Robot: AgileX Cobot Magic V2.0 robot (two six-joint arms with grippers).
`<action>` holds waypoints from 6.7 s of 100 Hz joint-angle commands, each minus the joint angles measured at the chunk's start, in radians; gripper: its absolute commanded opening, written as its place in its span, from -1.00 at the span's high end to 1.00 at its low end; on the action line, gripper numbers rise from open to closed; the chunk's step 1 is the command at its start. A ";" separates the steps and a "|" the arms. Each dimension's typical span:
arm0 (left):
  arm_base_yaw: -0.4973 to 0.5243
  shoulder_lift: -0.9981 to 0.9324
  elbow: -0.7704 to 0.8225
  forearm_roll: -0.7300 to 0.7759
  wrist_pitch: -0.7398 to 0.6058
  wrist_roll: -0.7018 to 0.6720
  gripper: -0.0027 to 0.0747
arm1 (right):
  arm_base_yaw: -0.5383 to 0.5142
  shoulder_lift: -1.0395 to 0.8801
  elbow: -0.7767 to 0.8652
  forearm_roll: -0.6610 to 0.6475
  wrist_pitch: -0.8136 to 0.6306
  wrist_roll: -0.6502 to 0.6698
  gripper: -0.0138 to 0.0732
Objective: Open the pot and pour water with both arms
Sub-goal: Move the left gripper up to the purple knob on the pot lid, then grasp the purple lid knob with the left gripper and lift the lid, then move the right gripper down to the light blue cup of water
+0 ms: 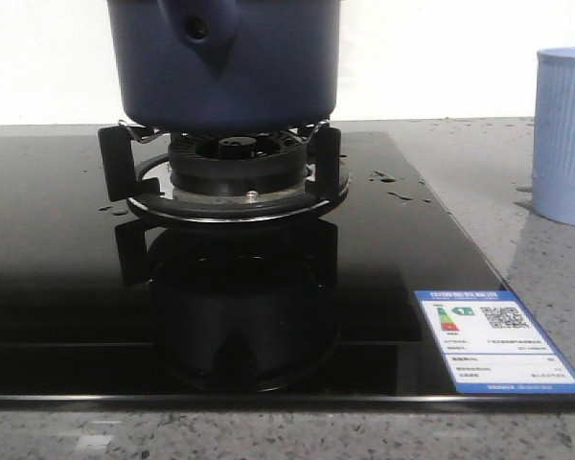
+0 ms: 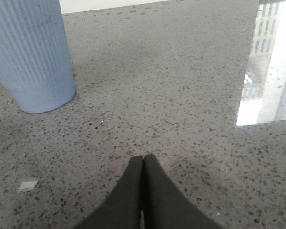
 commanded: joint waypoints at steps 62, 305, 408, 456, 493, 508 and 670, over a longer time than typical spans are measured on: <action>-0.009 -0.026 0.034 -0.013 -0.044 -0.008 0.98 | -0.003 -0.017 0.026 -0.013 -0.015 -0.011 0.85; -0.221 0.860 -0.770 -1.514 0.605 1.546 -0.27 | 0.170 0.444 -0.637 1.180 0.339 -1.149 -0.34; -0.272 1.494 -1.228 -1.535 0.471 1.705 -0.68 | 0.170 0.444 -0.637 1.182 0.258 -1.149 -0.76; -0.272 1.562 -1.256 -1.631 0.534 1.705 -0.57 | 0.170 0.444 -0.637 1.182 0.253 -1.149 -0.76; -0.319 1.562 -1.256 -1.654 0.516 1.734 -0.12 | 0.170 0.444 -0.637 1.182 0.244 -1.149 -0.76; -0.320 1.562 -1.256 -1.654 0.476 1.736 -0.10 | 0.170 0.444 -0.637 1.182 0.232 -1.149 -0.76; -0.136 1.195 -1.241 -1.753 0.526 1.688 0.30 | 0.204 0.781 -0.446 1.025 -0.311 -1.149 -0.76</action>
